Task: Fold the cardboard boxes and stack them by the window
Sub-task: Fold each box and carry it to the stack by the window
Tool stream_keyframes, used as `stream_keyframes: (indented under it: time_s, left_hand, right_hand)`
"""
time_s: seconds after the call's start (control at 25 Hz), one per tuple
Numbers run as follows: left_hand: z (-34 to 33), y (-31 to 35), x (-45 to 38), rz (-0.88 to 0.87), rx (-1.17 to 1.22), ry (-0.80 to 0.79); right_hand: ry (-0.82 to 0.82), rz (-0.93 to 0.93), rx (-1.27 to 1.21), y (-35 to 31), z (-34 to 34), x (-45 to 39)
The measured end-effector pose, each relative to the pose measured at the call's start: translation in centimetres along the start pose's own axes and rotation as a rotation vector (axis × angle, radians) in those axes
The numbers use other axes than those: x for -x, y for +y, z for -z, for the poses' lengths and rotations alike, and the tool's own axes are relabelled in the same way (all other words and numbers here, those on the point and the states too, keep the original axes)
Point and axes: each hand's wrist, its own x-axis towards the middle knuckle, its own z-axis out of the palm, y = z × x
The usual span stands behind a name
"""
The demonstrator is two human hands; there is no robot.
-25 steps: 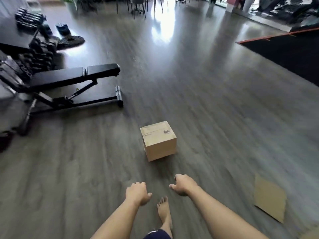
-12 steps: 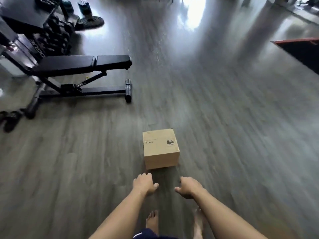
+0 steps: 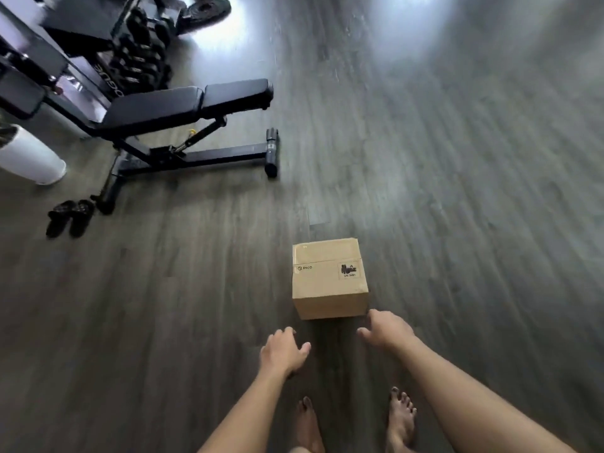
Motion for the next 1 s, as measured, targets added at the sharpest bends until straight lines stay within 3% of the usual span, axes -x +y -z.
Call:
stream_keyframes:
  time_s: [0.12,0.24,0.48,0.6,0.8,1.0]
  left_hand:
    - [-2.2,0.5,-7.6,0.004,-0.021,0.057]
    - [-5.1,0.4,-15.9,0.020,-0.039,0.147]
    - [-12.4,-0.1,-36.0,-0.038,-0.033,0.348]
    - [-15.0,-0.7,-43.6,-0.019,-0.024,0.399]
    - [-19.6,-1.0,-53.0,0.122,0.288,0.466]
    - [-18.6,1.4,-57.3,0.051,0.455,0.654]
  right_hand:
    - [0.065,-0.073,-0.067,1.6,-0.5,-6.3]
    - [0.165,-0.059,0.024,2.9,-2.4,-14.0]
    - [0.360,0.028,0.114,3.8,-9.9,-33.2]
    - [0.427,-0.027,0.068,5.2,-12.7,-41.1]
    - [0.523,-0.087,-0.205,6.7,-15.9,-51.8]
    - [0.696,-0.019,-0.302,6.4,-14.6,-56.5]
